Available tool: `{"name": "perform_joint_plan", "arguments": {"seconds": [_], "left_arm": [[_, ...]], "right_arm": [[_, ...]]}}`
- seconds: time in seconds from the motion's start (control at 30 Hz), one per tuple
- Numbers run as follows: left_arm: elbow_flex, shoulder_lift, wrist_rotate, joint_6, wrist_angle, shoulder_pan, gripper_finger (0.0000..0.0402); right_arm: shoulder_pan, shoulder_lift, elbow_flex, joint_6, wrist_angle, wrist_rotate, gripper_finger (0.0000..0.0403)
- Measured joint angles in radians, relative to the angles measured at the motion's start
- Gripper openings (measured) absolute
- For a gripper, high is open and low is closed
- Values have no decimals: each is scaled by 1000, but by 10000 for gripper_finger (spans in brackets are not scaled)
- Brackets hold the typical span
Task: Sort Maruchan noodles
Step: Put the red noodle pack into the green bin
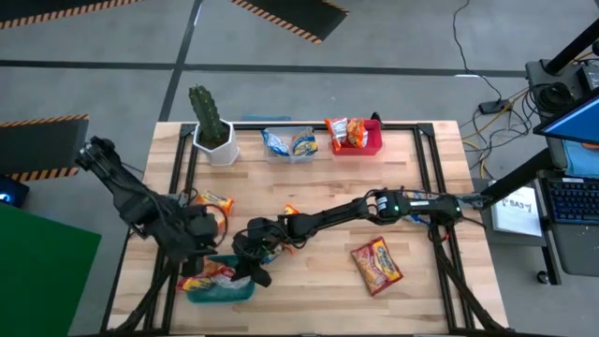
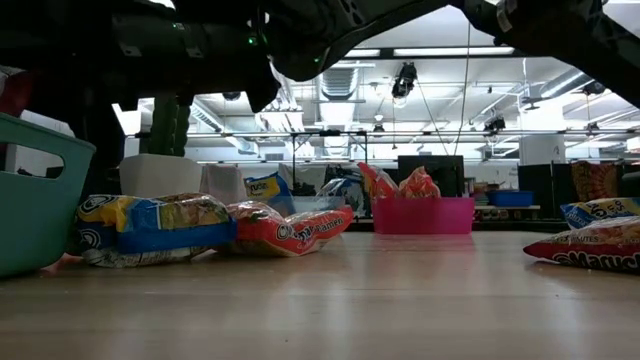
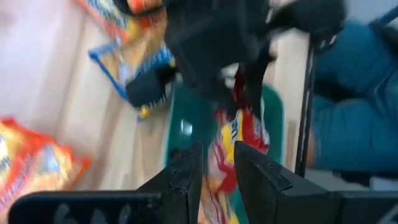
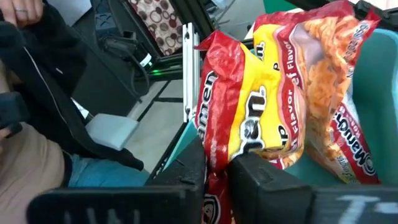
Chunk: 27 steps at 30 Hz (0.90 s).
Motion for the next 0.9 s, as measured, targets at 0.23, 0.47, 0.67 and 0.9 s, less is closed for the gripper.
{"name": "perform_joint_plan", "arguments": {"seconds": [0.23,0.47,0.67,0.9], "left_arm": [[0,116,68,-12,26,-37,75],[0,227,105,-43,42,-41,75],[0,285,134,-49,74,-41,75],[0,304,161,-49,147,-43,75]], "right_arm": [[5,-2,0,-10,-18,2,106],[26,-2,-2,-34,-20,0,134],[36,-8,3,-37,-29,0,127],[38,-21,5,-43,-45,0,133]]}}
